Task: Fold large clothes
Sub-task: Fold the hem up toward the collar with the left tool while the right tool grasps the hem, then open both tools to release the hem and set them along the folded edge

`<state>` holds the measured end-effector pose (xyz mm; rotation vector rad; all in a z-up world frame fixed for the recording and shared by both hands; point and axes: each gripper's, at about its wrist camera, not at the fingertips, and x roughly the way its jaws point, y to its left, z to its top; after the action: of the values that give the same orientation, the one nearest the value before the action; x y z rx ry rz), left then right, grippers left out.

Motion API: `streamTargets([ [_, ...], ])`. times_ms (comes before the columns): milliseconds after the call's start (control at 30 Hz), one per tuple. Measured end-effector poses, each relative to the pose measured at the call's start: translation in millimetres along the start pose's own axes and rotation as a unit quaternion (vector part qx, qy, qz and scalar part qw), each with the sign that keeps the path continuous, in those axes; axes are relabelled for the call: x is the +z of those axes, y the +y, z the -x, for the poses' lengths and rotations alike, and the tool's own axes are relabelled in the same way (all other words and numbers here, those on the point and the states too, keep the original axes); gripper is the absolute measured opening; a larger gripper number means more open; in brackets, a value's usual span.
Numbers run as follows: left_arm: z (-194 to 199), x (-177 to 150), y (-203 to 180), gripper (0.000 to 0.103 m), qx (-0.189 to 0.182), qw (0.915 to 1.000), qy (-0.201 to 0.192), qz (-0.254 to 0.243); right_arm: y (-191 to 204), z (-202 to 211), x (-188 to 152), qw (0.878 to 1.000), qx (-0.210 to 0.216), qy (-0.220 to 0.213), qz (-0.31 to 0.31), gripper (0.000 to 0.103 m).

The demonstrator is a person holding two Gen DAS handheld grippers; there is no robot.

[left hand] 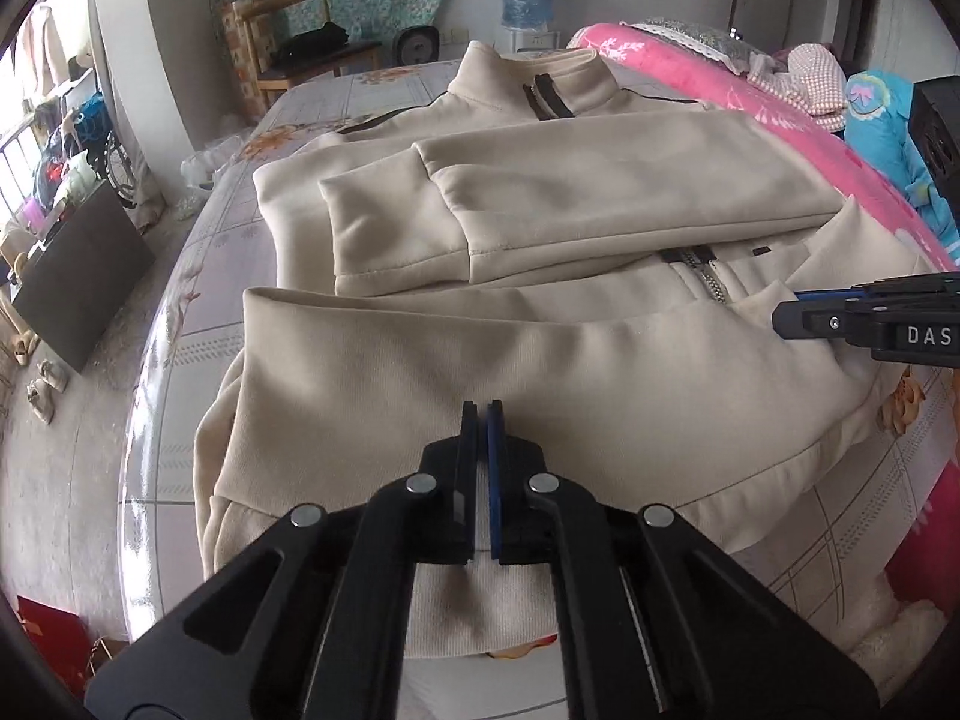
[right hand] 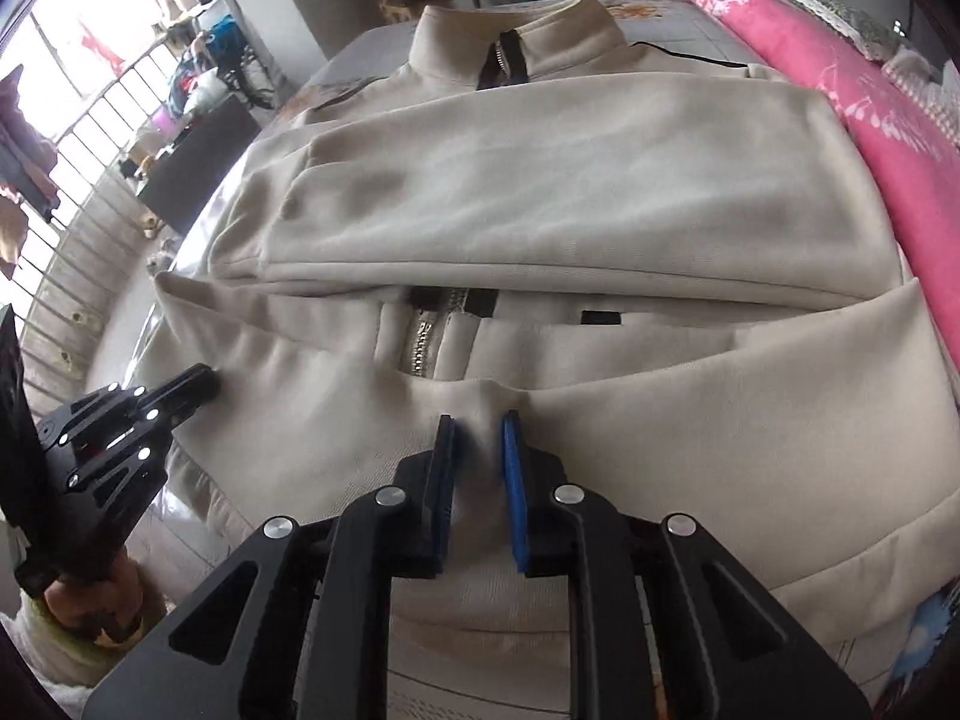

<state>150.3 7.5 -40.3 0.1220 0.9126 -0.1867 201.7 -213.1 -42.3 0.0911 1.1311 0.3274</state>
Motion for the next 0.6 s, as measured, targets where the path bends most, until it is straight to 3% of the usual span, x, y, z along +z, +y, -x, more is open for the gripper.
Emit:
streamTargets([
  [100,19.6,8.8,5.5,0.001,-0.011,0.9992,-0.037,0.012,4.5,16.5,4.3,1.0,-0.008,-0.025,0.001,0.005],
  [233,48.1,27.3,11.6,0.001,0.002,0.9956,-0.093,0.011,16.1,50.9,19.0,0.996,-0.021,-0.087,0.014,0.005],
  [333,21.7,29.3,11.4,0.001,0.02,0.9974,-0.069,0.001,17.2,36.0,28.0,0.995,-0.027,-0.094,0.018,0.005],
  [433,-16.6,17.5,7.7,0.001,0.034,0.9989,-0.029,-0.015,5.9,-10.1,25.4,0.997,-0.034,-0.064,0.012,0.006],
  [467,-17.8,13.1,6.9,0.002,0.037,0.9985,-0.037,-0.016,1.8,-18.6,23.7,0.997,-0.027,-0.069,0.006,0.007],
  [600,-18.6,11.9,7.0,0.003,0.039,0.9986,-0.034,-0.013,-16.0,-1.6,19.1,0.997,0.007,-0.069,-0.028,0.018],
])
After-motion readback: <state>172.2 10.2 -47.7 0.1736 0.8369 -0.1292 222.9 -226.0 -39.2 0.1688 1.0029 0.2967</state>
